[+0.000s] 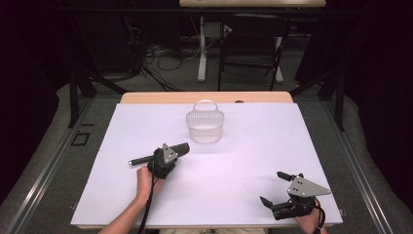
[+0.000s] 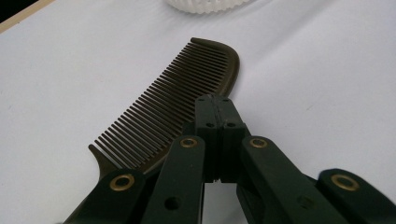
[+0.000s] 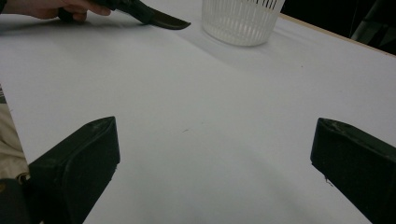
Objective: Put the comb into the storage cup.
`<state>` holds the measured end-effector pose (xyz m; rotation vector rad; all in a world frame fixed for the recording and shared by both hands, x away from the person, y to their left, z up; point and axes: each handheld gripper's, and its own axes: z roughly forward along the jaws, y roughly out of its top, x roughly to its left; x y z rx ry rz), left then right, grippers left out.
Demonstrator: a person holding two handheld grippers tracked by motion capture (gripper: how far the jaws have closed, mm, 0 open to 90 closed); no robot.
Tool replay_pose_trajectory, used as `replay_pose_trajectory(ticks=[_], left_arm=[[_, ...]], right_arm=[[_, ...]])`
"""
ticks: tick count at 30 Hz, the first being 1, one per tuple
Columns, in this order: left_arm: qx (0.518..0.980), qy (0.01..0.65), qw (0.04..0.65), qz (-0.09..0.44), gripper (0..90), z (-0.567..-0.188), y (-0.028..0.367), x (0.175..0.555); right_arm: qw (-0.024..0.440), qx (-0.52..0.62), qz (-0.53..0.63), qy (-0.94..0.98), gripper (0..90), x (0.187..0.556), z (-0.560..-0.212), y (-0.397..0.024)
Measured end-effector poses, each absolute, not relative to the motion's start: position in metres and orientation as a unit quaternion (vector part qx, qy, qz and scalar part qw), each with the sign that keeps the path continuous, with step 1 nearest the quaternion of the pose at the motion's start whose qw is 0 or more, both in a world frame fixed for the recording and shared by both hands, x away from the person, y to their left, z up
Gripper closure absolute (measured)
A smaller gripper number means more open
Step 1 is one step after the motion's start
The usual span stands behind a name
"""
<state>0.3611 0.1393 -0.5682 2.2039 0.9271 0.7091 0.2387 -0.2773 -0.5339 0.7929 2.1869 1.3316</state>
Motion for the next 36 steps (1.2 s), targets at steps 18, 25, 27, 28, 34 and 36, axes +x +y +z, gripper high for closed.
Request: replay_pose_trajectory(ticks=[18,25,27,28,34,36], left_arm=[[0.83,0.345,0.355,0.258,56.8,-0.554,0.157,0.353],[0.827,0.343,0.366,0.254,39.1,-0.543,0.173,0.345],[0.829,0.339,0.365,0.255,35.5,-0.541,0.176,0.343],[0.829,0.338,0.365,0.256,34.1,-0.54,0.177,0.343],[0.841,0.324,0.353,0.252,22.6,-0.539,0.181,0.341],[0.847,0.314,0.345,0.254,19.6,-0.538,0.182,0.341]], right_arm=[[0.229,0.289,0.486,0.792,1.0,0.238,-0.533,-0.279],[0.229,0.287,0.488,0.792,1.0,0.237,-0.533,-0.279],[0.229,0.287,0.487,0.792,1.0,0.238,-0.533,-0.279],[0.229,0.286,0.487,0.792,1.0,0.238,-0.533,-0.279],[0.228,0.286,0.487,0.793,1.0,0.238,-0.533,-0.279],[0.228,0.286,0.487,0.793,1.0,0.238,-0.533,-0.279]])
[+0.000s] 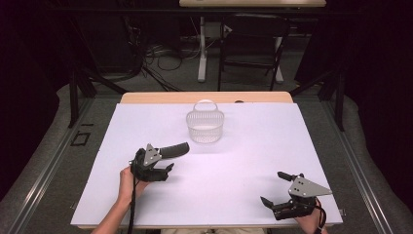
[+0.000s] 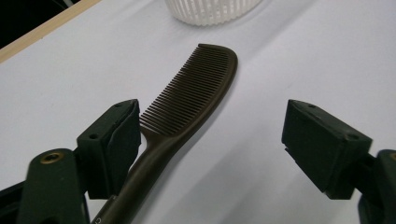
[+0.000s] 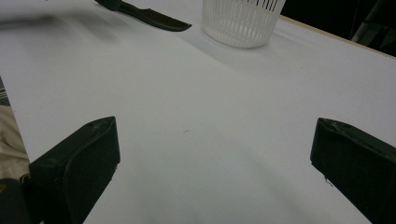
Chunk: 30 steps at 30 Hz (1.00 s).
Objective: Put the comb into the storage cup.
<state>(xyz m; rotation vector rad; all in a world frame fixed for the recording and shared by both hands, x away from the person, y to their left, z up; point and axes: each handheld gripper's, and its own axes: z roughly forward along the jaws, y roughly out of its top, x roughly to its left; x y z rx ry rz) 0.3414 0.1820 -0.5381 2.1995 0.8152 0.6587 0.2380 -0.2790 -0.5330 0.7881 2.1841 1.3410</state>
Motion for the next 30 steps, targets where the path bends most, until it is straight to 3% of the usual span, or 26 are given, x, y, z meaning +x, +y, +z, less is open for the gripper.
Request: replay_pose_trajectory(ticks=[30], left_arm=[[0.869,0.298,0.306,0.249,8.3,-0.531,0.206,0.354]], right_arm=[[0.225,0.284,0.486,0.796,1.1,0.239,-0.533,-0.278]])
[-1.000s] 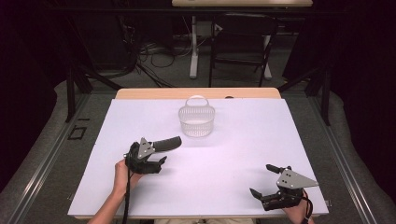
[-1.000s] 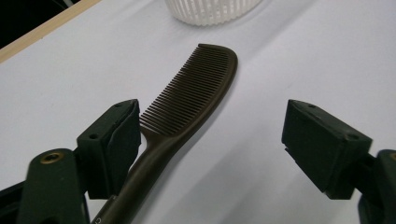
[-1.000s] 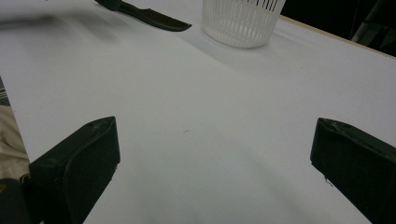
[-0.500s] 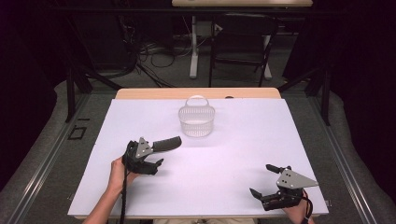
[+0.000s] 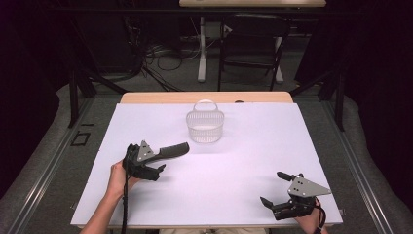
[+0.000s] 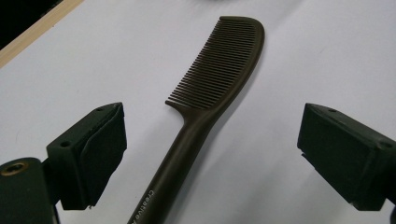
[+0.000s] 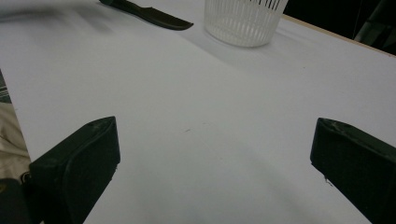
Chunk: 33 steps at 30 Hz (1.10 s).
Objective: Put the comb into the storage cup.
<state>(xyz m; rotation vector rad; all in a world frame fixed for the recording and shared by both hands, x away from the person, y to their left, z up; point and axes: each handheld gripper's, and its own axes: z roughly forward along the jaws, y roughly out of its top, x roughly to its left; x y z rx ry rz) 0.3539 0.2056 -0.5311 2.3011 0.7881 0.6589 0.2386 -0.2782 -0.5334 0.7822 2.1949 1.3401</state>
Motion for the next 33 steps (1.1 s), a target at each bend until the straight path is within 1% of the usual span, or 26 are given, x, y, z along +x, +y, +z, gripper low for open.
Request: replay_pose_trajectory(ticks=[13,17,22,28,33], left_arm=[[0.875,0.302,0.291,0.242,4.3,-0.528,0.216,0.364],[0.875,0.299,0.292,0.245,2.8,-0.525,0.216,0.365],[0.883,0.291,0.278,0.242,1.9,-0.525,0.217,0.367],[0.885,0.285,0.277,0.243,3.7,-0.52,0.219,0.37],[0.89,0.276,0.266,0.246,7.3,-0.517,0.218,0.371]], right_arm=[[0.225,0.285,0.488,0.794,0.7,0.238,-0.533,-0.278],[0.224,0.284,0.488,0.795,0.7,0.239,-0.533,-0.278],[0.223,0.282,0.488,0.795,0.7,0.238,-0.533,-0.278],[0.222,0.282,0.487,0.796,0.7,0.239,-0.534,-0.278],[0.222,0.283,0.488,0.796,0.7,0.239,-0.534,-0.278]])
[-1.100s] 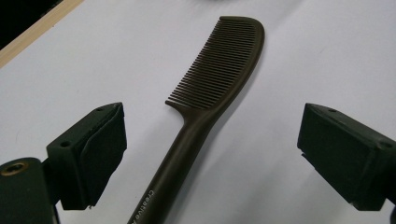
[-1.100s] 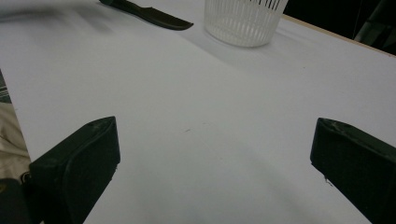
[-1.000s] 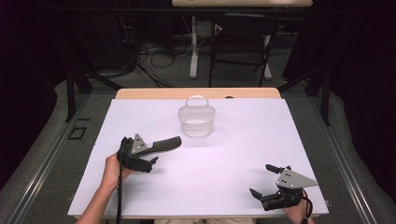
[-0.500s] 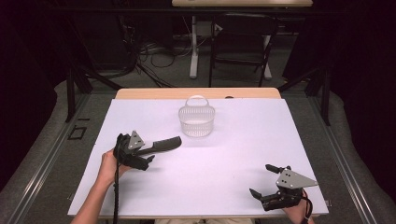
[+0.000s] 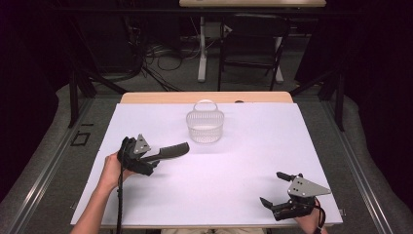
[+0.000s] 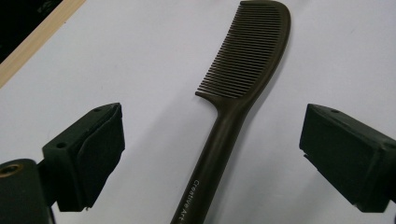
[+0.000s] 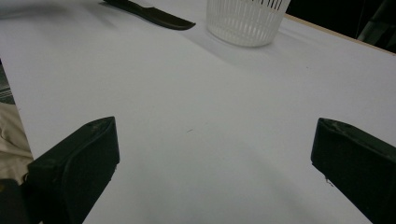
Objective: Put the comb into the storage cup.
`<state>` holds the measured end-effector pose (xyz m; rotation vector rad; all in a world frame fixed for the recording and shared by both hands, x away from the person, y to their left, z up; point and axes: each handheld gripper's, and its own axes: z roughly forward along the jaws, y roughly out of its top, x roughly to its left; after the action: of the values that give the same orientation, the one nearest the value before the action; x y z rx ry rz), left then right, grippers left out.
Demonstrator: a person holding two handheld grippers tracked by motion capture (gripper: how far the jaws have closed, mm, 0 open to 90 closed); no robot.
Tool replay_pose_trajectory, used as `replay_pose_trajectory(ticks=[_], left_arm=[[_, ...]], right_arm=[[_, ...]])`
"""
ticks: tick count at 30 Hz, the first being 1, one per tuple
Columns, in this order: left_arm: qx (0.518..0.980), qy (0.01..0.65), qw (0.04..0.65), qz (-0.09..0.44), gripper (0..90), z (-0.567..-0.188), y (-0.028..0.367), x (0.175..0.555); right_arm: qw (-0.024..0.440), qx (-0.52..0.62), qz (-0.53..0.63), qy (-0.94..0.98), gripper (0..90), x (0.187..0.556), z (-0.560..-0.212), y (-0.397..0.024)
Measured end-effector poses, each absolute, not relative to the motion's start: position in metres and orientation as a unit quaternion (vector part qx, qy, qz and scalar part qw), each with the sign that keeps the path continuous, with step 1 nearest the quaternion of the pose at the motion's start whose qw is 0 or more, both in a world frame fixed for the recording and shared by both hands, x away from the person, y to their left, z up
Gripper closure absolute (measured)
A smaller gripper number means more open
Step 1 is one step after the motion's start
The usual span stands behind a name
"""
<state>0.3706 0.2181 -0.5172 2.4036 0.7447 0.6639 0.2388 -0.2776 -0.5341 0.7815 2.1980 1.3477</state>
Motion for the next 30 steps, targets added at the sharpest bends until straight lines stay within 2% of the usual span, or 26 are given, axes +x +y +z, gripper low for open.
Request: replay_pose_trajectory(ticks=[15,17,19,24,30], left_arm=[[0.921,0.255,0.205,0.211,19.8,-0.517,0.214,0.387],[0.924,0.253,0.204,0.203,25.8,-0.514,0.212,0.39],[0.93,0.246,0.191,0.197,27.5,-0.513,0.208,0.393],[0.946,0.209,0.17,0.18,43.7,-0.514,0.201,0.396],[0.955,0.2,0.157,0.149,54.9,-0.516,0.2,0.404]], right_arm=[[0.226,0.282,0.488,0.794,0.8,0.238,-0.534,-0.275],[0.223,0.284,0.49,0.794,0.8,0.238,-0.535,-0.276],[0.215,0.288,0.495,0.791,0.8,0.239,-0.535,-0.278],[0.214,0.293,0.499,0.787,0.8,0.239,-0.535,-0.281],[0.214,0.291,0.496,0.789,0.8,0.239,-0.536,-0.28]])
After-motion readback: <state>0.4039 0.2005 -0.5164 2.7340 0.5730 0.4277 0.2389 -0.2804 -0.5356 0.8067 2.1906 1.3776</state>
